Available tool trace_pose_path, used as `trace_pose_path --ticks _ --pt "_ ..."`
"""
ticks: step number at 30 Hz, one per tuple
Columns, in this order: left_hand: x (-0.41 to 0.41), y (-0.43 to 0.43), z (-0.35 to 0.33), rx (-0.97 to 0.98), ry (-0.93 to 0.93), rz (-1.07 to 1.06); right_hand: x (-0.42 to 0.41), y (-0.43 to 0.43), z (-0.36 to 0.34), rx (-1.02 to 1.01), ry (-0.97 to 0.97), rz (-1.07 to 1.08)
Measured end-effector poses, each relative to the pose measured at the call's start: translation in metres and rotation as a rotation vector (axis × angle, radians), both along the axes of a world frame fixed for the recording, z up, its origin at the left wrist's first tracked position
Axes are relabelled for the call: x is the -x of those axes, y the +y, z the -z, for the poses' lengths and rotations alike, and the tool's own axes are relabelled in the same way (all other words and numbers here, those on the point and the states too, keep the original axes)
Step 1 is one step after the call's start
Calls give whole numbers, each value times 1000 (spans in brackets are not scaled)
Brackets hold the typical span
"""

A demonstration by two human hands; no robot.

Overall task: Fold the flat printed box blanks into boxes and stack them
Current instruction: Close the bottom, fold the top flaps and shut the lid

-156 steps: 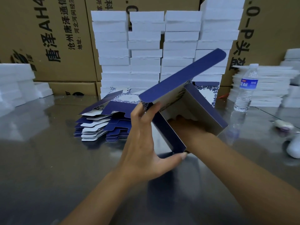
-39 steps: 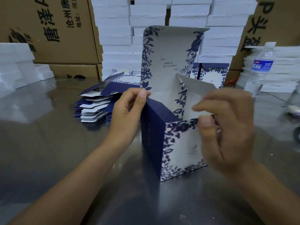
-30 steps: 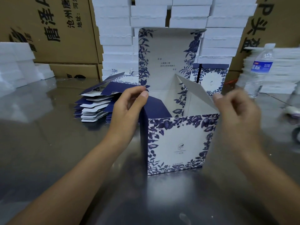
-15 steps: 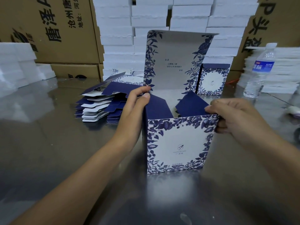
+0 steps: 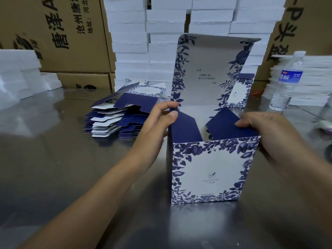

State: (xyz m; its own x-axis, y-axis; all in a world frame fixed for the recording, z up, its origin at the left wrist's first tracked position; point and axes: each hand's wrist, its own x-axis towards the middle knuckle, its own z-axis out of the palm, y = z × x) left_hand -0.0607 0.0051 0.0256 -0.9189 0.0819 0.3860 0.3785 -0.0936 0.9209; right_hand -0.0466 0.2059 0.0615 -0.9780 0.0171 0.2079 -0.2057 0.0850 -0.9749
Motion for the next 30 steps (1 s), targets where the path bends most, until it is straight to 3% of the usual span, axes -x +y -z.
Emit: trace_pose_path --ticks 4,10,19,24,30 --pt "0 0 0 -15 6 14 -1 -3 2 -7 -11 15" --pt "-2 4 1 1 21 78 -4 -3 3 170 -134 80" --pt "-3 4 1 -3 13 105 -11 -9 -4 215 -126 164" --pt "-6 4 1 32 12 172 -11 -5 -9 12 -75 280" --pt "-8 6 1 27 25 174 -7 -5 -9 -56 -49 314"
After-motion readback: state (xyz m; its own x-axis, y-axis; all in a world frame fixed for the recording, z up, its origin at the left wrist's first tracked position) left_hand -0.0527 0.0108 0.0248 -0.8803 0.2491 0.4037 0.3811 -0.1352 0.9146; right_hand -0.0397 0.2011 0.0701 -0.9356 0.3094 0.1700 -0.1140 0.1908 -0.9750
